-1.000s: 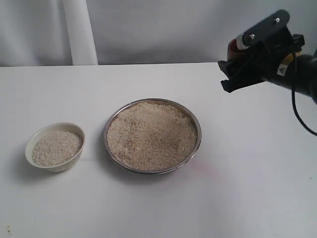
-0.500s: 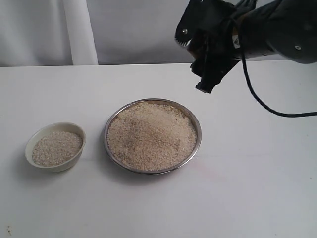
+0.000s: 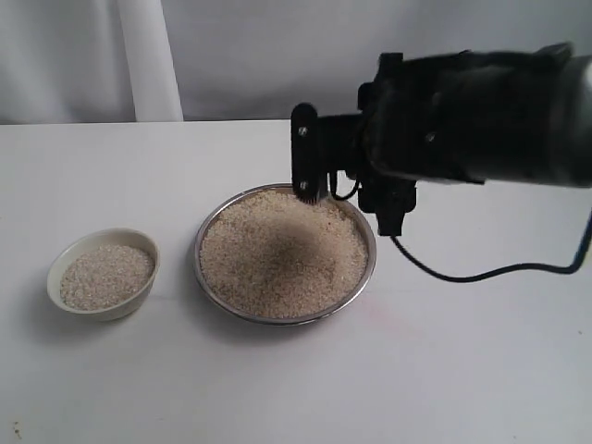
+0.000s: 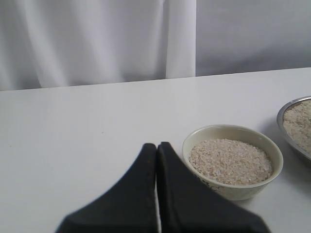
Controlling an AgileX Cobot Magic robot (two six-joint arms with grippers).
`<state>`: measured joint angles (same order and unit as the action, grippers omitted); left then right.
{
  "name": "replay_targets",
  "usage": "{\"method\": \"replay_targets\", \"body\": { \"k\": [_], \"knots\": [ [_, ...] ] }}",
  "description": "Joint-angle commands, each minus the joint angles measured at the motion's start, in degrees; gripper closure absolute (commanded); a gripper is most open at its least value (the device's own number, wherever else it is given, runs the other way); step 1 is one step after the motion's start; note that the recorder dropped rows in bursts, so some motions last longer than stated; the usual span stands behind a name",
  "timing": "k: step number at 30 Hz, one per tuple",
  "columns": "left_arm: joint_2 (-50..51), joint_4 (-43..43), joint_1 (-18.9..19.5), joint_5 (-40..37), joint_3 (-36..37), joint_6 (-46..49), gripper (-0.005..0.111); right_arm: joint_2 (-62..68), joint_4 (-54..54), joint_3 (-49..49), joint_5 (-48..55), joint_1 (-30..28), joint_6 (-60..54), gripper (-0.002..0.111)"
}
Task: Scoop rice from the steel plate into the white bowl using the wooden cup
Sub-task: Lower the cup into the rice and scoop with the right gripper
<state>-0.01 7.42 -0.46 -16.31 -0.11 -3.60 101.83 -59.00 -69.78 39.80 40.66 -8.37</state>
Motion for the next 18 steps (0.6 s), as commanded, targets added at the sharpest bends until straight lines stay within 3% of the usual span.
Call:
{"method": "replay_targets", "body": {
  "k": [1, 8, 18],
  "knots": [
    [0.0, -0.5, -0.2, 0.6, 0.1, -0.3, 0.107, 5.3, -9.7, -0.4, 6.0, 2.5, 1.8, 0.108],
    [0.0, -0.5, -0.2, 0.6, 0.1, -0.3, 0.107, 10.6, -17.1, -0.4, 12.5, 3.9, 1.3, 0.108],
    [0.0, -0.5, -0.2, 0.6, 0.1, -0.3, 0.107, 10.6, -16.6, -0.4, 10.8, 4.8, -1.6, 0.108]
  ]
}}
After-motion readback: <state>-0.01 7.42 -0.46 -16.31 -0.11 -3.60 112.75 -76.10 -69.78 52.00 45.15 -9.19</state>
